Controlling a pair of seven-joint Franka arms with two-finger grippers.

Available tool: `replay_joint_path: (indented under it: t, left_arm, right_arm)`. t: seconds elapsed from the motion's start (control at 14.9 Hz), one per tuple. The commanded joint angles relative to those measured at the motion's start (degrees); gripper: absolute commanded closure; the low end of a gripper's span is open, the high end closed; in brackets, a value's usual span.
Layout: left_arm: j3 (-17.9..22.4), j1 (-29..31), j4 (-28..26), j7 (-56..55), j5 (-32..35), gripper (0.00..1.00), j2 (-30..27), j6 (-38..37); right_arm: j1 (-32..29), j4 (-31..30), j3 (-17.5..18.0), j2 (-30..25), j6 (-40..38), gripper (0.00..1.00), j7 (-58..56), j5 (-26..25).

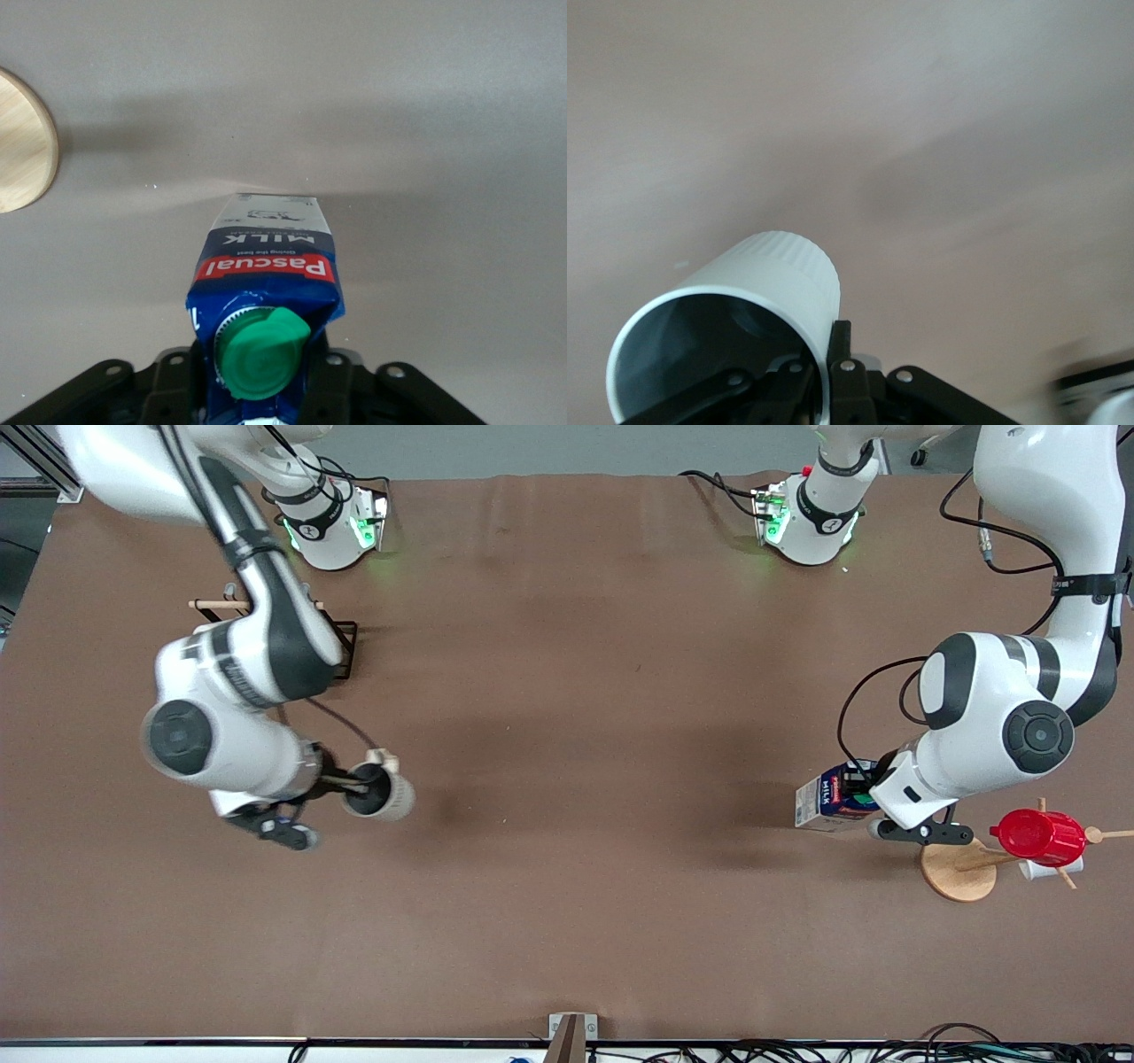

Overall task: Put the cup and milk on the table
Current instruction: 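Carry the white mug toward the table middle with the right gripper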

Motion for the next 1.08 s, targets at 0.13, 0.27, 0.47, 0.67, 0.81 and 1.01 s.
replay_joint_path:
  t: [0.13,0.27,0.47,0.67,0.81,1.01]
  left_arm:
    - [-0.9,-0.5,1.4,-0.8,1.0,0.62,-2.3,-2.6]
    - [-1.2,-0.9,2.6,-1.2,1.0,0.62,-2.3,-4.0]
    - [-1.2,-4.0,5.0,-4.7,0.9,0.62,-2.3,-6.7]
    - [-1.2,-7.8,7.5,-10.4,0.9,0.62,-1.9,-7.5]
    - [-1.3,-9.7,8.2,-15.0,0.5,0.62,-1.4,-7.5]
    - [-1.3,-14.7,10.0,-22.9,0.1,0.62,0.0,-7.5]
  right_arm:
    - [8.0,0.3,0.8,5.9,7.7,1.0,14.8,-3.8]
    - [11.2,1.4,0.7,8.2,10.8,1.0,18.0,-4.4]
    - [14.2,2.8,0.7,10.5,13.1,1.0,22.7,-5.1]
    - [16.3,2.8,0.8,11.6,14.1,1.0,24.4,-7.3]
    - [17.7,2.8,0.7,12.3,14.2,0.99,24.5,-8.2]
    - [18.0,2.4,0.8,13.4,18.1,0.97,24.5,-10.1]
